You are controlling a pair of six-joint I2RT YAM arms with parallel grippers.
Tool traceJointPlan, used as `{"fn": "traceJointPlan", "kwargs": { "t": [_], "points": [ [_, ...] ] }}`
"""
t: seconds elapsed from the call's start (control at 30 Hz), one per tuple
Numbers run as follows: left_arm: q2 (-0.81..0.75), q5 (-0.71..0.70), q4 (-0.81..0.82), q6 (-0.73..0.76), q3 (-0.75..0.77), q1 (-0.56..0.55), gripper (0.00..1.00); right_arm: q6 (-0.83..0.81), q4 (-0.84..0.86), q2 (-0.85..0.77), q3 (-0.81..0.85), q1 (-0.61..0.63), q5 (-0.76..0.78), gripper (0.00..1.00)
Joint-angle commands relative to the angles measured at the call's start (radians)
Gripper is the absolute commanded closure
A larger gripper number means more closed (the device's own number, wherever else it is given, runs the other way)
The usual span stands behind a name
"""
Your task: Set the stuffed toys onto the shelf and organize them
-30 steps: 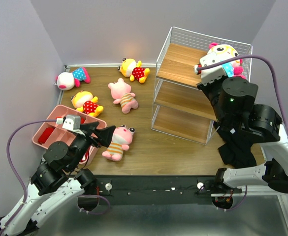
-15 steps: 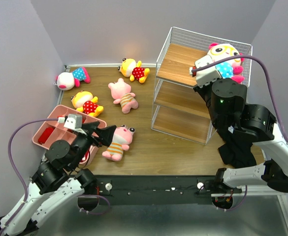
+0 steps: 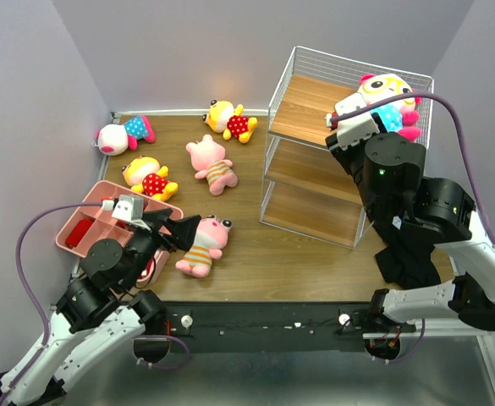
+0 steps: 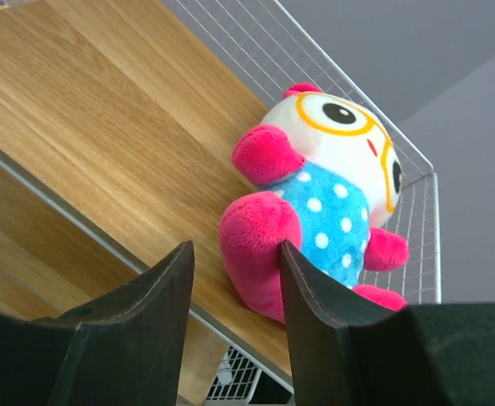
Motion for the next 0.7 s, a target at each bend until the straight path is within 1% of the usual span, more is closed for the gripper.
{"fn": "traceJointPlan", "kwargs": {
  "t": [0.0, 0.03, 0.1, 0.13, 0.2, 0.23, 0.3, 0.33, 0.4, 0.43, 0.5, 0.53, 0.63, 0.67],
  "points": [
    [0.018, -0.010, 0.000, 0.002, -0.014, 0.007, 0.01, 0.069, -0.012, -0.010, 0.085, 0.006, -0.191, 0.43],
    [0.034, -0.022, -0.012, 0.000, -0.012, 0.006, 0.01, 0.072, -0.007, -0.016, 0.090, 0.006, -0.228, 0.41],
    [0.057, -0.050, -0.031, -0.001, 0.000, 0.006, 0.01, 0.089, -0.016, -0.027, 0.113, 0.006, -0.244, 0.38],
    [0.084, -0.057, -0.049, -0.003, 0.004, 0.007, 0.01, 0.092, -0.021, -0.036, 0.116, 0.006, -0.294, 0.36],
    [0.115, -0.064, -0.066, -0.005, 0.023, 0.007, 0.01, 0.080, 0.000, -0.056, 0.116, 0.006, -0.329, 0.35],
    [0.139, -0.061, -0.078, -0.003, 0.030, 0.007, 0.01, 0.080, -0.001, -0.058, 0.130, 0.006, -0.404, 0.35],
    [0.153, -0.053, -0.083, 0.000, 0.040, 0.007, 0.01, 0.087, 0.010, -0.058, 0.144, 0.006, -0.466, 0.35],
    [0.154, -0.041, -0.079, 0.000, 0.035, 0.007, 0.01, 0.104, 0.005, -0.047, 0.169, 0.005, -0.548, 0.35],
    [0.147, -0.035, -0.072, -0.003, 0.029, 0.007, 0.01, 0.158, -0.003, -0.038, 0.179, 0.005, -0.648, 0.36],
    [0.141, -0.038, -0.069, -0.006, 0.026, 0.007, 0.01, 0.184, -0.018, -0.020, 0.190, 0.006, -0.735, 0.38],
    [0.126, -0.073, -0.069, -0.018, 0.018, 0.007, 0.01, 0.260, -0.024, -0.001, 0.188, 0.008, -0.797, 0.40],
    [0.121, -0.083, -0.078, -0.018, 0.021, 0.007, 0.01, 0.284, -0.015, 0.010, 0.182, 0.008, -0.857, 0.42],
    [0.106, -0.107, -0.091, -0.020, 0.027, 0.007, 0.02, 0.345, 0.054, 0.037, 0.086, 0.026, -0.937, 0.45],
    [0.100, -0.105, -0.091, -0.024, 0.024, 0.007, 0.02, 0.357, 0.068, 0.051, 0.043, 0.037, -0.937, 0.46]
  ]
}}
